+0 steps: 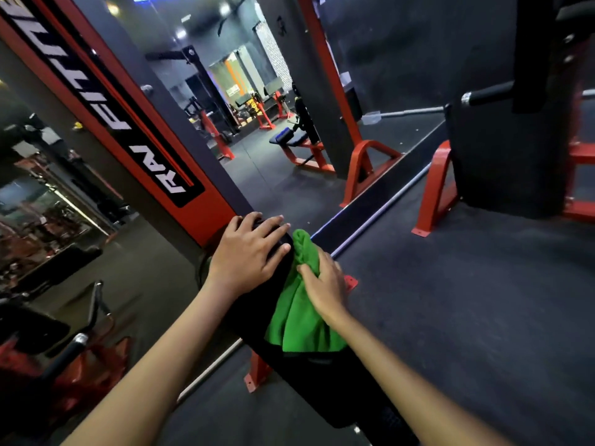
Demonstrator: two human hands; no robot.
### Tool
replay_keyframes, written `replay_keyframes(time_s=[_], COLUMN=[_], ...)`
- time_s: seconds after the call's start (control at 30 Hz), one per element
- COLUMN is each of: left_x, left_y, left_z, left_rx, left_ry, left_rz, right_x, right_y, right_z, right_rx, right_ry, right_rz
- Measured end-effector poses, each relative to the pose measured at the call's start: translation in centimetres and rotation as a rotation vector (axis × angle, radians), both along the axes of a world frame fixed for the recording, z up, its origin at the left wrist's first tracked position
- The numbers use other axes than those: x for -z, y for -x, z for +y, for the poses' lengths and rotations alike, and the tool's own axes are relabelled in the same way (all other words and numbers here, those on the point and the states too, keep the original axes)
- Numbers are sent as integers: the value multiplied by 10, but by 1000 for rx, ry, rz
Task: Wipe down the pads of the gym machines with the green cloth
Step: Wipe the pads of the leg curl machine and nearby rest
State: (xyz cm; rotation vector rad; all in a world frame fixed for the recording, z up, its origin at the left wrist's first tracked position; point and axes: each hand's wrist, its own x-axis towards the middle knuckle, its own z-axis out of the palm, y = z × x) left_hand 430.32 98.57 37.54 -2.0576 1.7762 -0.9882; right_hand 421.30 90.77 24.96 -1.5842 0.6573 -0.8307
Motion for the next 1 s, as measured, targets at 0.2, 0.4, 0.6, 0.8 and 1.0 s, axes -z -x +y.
replay_keyframes(time_s=[0.2, 0.4, 0.6, 0.8, 1.0], left_x=[2, 5, 6, 9, 7], left_y=[0, 0, -3, -2, -4], left_z=[-1, -3, -4, -3, -5], left_rx=[-9, -17, -53, -50, -41], left_ry=[16, 31, 21, 25, 53], left_rz=[-59, -108, -178, -209, -231], right_x=[48, 18, 22, 24, -4], right_y=[24, 14, 15, 22, 3], right_z=[8, -8, 6, 2, 2], right_rx=[-15, -89, -19, -29, 14], right_ry=[-109, -185, -141, -262, -105], right_rz=[129, 149, 124, 180, 53])
